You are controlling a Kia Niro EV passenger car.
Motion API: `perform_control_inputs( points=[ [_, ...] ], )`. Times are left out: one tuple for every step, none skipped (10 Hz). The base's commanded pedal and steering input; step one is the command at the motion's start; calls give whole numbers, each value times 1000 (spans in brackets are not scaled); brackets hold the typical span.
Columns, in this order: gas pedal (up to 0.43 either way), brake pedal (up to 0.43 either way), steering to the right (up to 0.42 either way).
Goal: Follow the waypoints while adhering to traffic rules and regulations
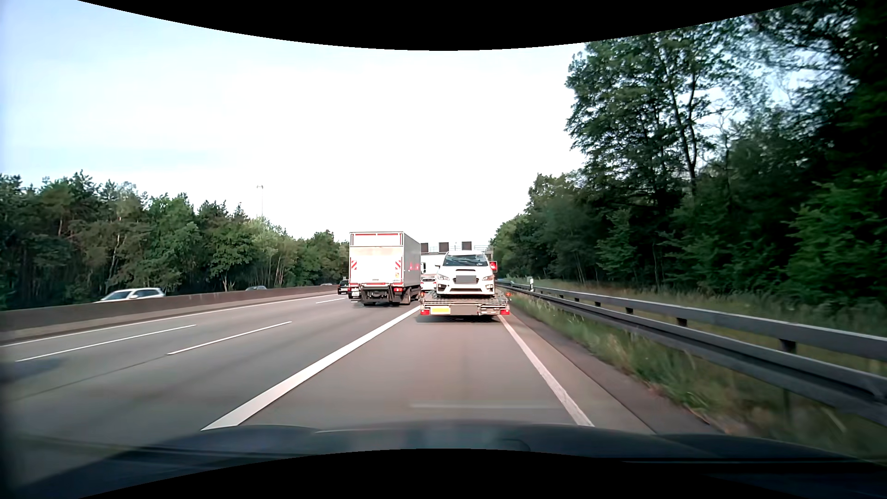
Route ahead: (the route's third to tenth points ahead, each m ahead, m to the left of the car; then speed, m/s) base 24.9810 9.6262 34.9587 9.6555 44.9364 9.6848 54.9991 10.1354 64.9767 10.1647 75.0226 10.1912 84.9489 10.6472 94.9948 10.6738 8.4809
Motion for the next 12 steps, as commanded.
perform_control_inputs(
  points=[
    [67,0,-7],
    [67,0,-7],
    [67,0,-7],
    [67,0,-7],
    [67,0,-6],
    [67,0,-5],
    [67,0,-5],
    [67,0,-5],
    [67,0,-5],
    [67,0,-5],
    [67,0,-5],
    [67,0,-5]
  ],
)
